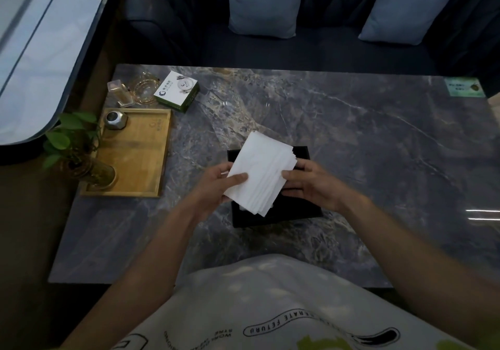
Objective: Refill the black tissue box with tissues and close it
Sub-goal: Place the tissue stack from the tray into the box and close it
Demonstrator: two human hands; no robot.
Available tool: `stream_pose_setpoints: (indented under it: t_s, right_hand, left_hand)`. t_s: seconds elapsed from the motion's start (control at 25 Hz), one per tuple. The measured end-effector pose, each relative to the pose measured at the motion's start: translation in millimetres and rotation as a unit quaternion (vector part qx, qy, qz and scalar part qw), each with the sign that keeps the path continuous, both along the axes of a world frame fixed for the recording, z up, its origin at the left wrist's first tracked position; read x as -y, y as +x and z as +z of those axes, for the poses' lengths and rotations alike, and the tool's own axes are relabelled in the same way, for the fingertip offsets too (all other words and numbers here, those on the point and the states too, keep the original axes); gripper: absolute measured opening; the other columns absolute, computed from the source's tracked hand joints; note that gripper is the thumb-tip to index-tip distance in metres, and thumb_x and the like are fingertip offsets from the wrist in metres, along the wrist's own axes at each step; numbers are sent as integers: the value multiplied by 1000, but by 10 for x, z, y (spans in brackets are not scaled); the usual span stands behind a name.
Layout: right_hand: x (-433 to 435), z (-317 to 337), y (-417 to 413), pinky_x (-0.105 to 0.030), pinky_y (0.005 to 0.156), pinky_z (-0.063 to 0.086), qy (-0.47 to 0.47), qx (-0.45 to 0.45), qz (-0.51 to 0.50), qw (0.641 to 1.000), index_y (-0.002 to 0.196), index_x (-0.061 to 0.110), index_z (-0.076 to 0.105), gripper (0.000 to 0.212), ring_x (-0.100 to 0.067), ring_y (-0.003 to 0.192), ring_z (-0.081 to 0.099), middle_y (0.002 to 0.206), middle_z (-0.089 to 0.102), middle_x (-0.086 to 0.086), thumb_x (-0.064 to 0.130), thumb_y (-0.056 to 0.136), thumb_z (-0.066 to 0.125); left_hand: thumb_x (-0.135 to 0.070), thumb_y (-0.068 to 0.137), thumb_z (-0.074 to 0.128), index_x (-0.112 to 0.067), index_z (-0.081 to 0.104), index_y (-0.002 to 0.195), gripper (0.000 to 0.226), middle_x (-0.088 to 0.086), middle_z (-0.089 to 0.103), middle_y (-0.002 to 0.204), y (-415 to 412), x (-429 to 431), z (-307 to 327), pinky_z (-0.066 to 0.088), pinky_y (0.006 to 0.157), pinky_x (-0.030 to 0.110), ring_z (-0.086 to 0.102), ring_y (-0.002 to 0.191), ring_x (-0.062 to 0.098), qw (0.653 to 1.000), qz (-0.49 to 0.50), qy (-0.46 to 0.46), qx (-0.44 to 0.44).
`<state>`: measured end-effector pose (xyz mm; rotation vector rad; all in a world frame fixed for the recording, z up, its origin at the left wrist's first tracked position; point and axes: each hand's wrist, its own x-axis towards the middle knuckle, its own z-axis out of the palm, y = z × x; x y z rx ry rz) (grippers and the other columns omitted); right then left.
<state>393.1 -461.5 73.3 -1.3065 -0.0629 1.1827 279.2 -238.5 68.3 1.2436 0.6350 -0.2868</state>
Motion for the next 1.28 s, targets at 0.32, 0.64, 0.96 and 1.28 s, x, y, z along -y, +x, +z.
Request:
stream_pose_setpoints:
  t_s: [0.32,0.64,0.96,1.28]
  right_hand:
    - [-236,-309,-142,-32,71,59,-73,44,-80,993,111,21,69,38,-21,100,71,110,74,-3,9,76,81]
    - [-448,-528,-60,-21,69,52,-257,212,-29,943,114,17,62,35,-9,90,63,104,65,2,10,82,73]
    - [-691,-557,-76,-29,54,47,-319,414,121,844,119,11,48,37,-23,77,63,89,60,-2,20,86,63]
    - [-731,-717,-1,-28,52,34,-412,593,306,620,138,28,39,50,-23,75,59,87,66,-4,22,91,54]
  left_hand:
    - [-11,78,76,-15,62,89,19,4,73,88,-56,168,-358,57,64,33,70,75,18,995,34,65,-69]
    - [-22,88,65,-20,69,82,7,2,72,87,12,127,-632,58,72,29,70,74,10,980,26,155,-124]
    - [-7,88,54,-13,46,122,36,4,58,79,74,285,-545,43,56,28,59,71,21,919,-69,388,-17]
    - [-3,89,42,0,53,129,41,21,52,131,201,393,-617,50,85,30,60,108,30,896,-187,394,-87]
